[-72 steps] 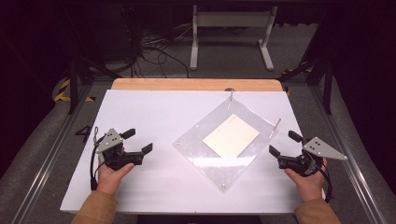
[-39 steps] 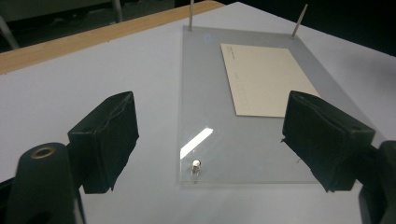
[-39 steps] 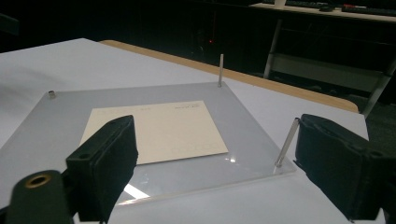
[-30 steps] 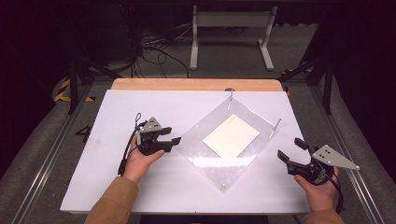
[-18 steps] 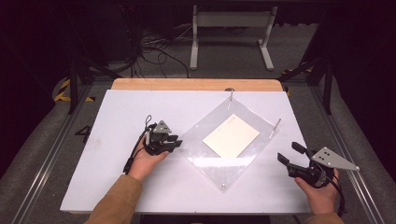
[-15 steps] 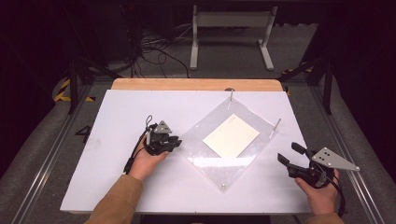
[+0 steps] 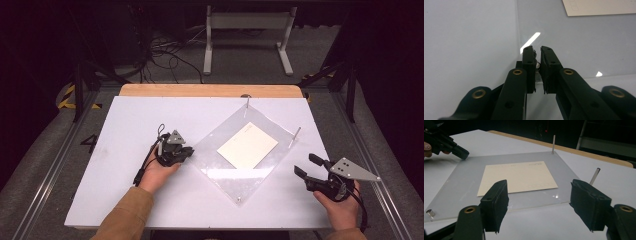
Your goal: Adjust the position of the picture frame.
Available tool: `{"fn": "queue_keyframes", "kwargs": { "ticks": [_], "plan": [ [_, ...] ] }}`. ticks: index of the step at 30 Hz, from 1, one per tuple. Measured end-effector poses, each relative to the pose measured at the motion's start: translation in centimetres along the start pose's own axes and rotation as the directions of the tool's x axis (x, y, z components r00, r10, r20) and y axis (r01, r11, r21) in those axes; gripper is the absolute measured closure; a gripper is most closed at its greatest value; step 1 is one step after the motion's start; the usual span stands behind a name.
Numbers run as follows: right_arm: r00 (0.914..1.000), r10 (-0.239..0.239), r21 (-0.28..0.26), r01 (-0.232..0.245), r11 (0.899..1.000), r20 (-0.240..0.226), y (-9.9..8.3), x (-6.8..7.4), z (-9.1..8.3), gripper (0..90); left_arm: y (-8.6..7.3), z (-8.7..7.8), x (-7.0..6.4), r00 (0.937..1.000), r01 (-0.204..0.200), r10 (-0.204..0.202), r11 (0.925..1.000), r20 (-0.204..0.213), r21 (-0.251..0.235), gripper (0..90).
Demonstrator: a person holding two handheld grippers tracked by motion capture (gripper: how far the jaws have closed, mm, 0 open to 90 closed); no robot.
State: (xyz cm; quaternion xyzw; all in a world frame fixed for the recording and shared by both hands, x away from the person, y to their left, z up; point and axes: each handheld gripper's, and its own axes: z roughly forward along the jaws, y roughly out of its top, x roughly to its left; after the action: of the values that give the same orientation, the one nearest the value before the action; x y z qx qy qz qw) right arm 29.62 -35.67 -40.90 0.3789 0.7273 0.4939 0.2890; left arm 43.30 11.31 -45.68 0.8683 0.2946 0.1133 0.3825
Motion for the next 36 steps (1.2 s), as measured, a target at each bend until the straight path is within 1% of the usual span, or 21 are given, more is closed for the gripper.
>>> {"fn": "queue_keyframes", "kwargs": {
  "ticks": [3,4,7,9,14,15,18,19,22,23,24,25,26,27,28,30,32,33,34,35,36],
  "plan": [
    [1.0,-0.003,0.002,0.003,1.0,-0.004,0.0,0.0,0.1,30.1,0.0,0.0,0.2,0.9999,0.003,-0.003,1.0,0.013,0.0,82.7],
    [1.0,-0.003,0.005,0.003,1.0,-0.003,0.0,0.0,0.1,30.0,0.0,0.0,0.2,0.9999,0.007,-0.007,1.0,0.014,0.001,82.7],
    [1.0,0.0,0.001,0.0,1.0,-0.007,0.0,0.1,0.0,29.9,0.1,0.0,0.2,0.9999,0.001,-0.001,1.0,0.014,0.003,83.1],
    [1.0,0.001,0.003,-0.001,1.0,-0.006,0.0,0.0,0.0,29.9,0.1,0.0,0.1,0.9998,0.014,-0.014,0.9999,0.013,0.008,83.3],
    [1.0,0.004,0.004,-0.004,1.0,-0.006,-0.1,0.0,0.0,29.8,0.4,0.0,-0.1,1.0,0.002,-0.002,0.9996,0.004,0.027,83.5],
    [1.0,0.004,0.003,-0.004,1.0,-0.007,-0.1,-0.1,-0.1,29.6,0.4,-0.1,-0.1,1.0,0.0,0.0,0.9995,0.007,0.03,83.5],
    [0.9999,0.014,0.0,-0.014,1.0,-0.007,-0.1,-0.2,-0.2,29.6,0.4,-0.3,-0.4,0.9992,0.004,-0.006,0.9989,0.04,0.048,83.5],
    [0.9998,0.015,-0.002,-0.015,1.0,-0.009,-0.1,-0.3,-0.2,29.5,0.4,-0.4,-0.7,0.9989,0.0,-0.003,0.9981,0.047,0.062,83.5],
    [0.9999,0.01,-0.004,-0.01,1.0,-0.008,-0.1,-0.4,-0.3,29.5,0.5,-0.7,-1.5,0.9964,-0.048,0.042,0.9948,0.074,0.09,83.6],
    [0.9999,0.01,-0.004,-0.01,1.0,-0.008,-0.1,-0.4,-0.3,29.5,0.5,-0.7,-1.5,0.9964,-0.048,0.042,0.9948,0.074,0.09,83.6],
    [1.0,0.006,-0.005,-0.006,1.0,-0.004,-0.2,-0.5,-0.3,29.6,0.4,-1.0,-2.3,0.9921,-0.073,0.061,0.9915,0.11,0.108,83.6],
    [0.9999,0.01,-0.006,-0.01,1.0,-0.009,-0.2,-0.5,-0.3,29.8,0.3,-1.1,-2.7,0.9899,-0.084,0.07,0.9898,0.124,0.115,83.6],
    [0.9999,0.013,-0.003,-0.013,1.0,-0.01,-0.2,-0.5,-0.2,30.9,0.3,-1.2,-3.0,0.986,-0.106,0.089,0.9866,0.141,0.124,83.6],
    [0.9999,0.009,0.0,-0.009,1.0,-0.007,-0.2,-0.5,-0.2,31.7,0.3,-1.3,-3.4,0.983,-0.119,0.099,0.9851,0.155,0.124,83.5],
    [1.0,0.007,0.002,-0.007,1.0,-0.003,-0.2,-0.5,-0.2,32.4,0.3,-1.4,-3.7,0.9791,-0.137,0.113,0.9816,0.169,0.133,83.5],
    [1.0,0.006,0.01,-0.006,1.0,0.003,-0.2,-0.5,-0.1,34.2,0.3,-1.6,-4.4,0.9683,-0.177,0.146,0.9732,0.203,0.146,83.5],
    [0.9998,0.02,0.023,-0.02,1.0,0.005,-0.3,-0.6,0.0,36.8,0.2,-1.6,-5.0,0.9595,-0.201,0.164,0.9679,0.229,0.15,83.6],
    [0.9997,0.022,0.025,-0.022,0.999,0.006,-0.3,-0.7,0.0,38.1,0.2,-1.7,-5.3,0.9569,-0.202,0.162,0.9676,0.241,0.151,83.6],
    [0.9995,0.033,0.03,-0.033,0.999,0.002,-0.3,-0.7,0.0,40.2,0.2,-1.7,-5.6,0.9534,-0.215,0.173,0.9644,0.247,0.154,83.6],
    [0.9987,0.05,0.039,-0.05,0.998,-0.011,-0.4,-0.8,0.1,41.1,0.2,-1.8,-5.8,0.9503,-0.221,0.177,0.963,0.256,0.154,83.6],
    [0.9983,0.057,0.05,-0.057,0.997,-0.009,-0.4,-0.9,0.2,42.1,0.1,-1.8,-5.9,0.948,-0.225,0.179,0.9613,0.263,0.158,83.6]
  ]
}}
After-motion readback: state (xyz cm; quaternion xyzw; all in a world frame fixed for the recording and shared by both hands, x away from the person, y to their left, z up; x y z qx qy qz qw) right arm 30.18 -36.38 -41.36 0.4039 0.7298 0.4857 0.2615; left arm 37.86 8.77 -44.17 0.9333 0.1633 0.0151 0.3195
